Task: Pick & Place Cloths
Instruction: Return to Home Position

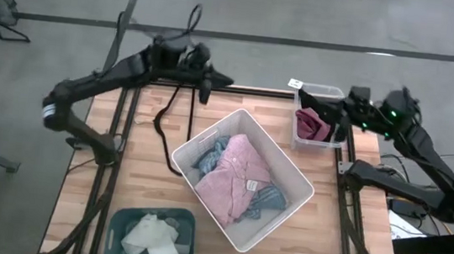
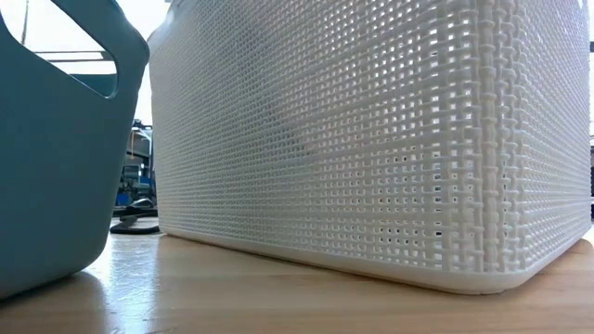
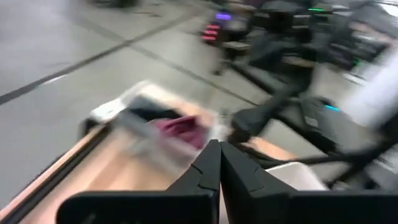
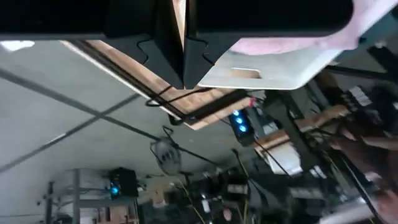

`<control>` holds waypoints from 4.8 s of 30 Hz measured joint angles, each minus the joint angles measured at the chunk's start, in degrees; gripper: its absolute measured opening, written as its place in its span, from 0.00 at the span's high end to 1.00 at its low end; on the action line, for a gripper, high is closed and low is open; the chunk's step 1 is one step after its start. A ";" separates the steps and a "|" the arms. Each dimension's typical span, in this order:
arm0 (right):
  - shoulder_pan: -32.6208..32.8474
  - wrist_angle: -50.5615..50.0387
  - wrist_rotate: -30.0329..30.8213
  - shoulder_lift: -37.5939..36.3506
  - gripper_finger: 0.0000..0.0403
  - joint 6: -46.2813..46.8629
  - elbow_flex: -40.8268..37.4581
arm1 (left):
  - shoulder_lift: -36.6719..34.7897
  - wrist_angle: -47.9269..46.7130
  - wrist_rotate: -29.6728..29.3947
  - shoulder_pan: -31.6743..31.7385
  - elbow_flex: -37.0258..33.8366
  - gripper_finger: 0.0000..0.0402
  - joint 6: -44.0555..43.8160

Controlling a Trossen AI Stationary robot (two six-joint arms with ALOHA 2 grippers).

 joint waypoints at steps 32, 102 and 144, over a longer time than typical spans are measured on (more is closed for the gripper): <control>-0.02 -4.57 3.31 -32.31 0.98 4.20 -23.63 | -48.04 40.66 -20.12 -7.91 -69.57 0.97 -1.12; 7.08 29.88 -0.99 -33.44 0.98 9.83 -53.22 | -51.14 55.59 -23.55 -8.30 -88.72 0.97 16.47; 7.08 29.88 -1.01 -33.44 0.98 9.83 -53.22 | -51.01 53.87 -27.26 -8.30 -88.83 0.97 16.76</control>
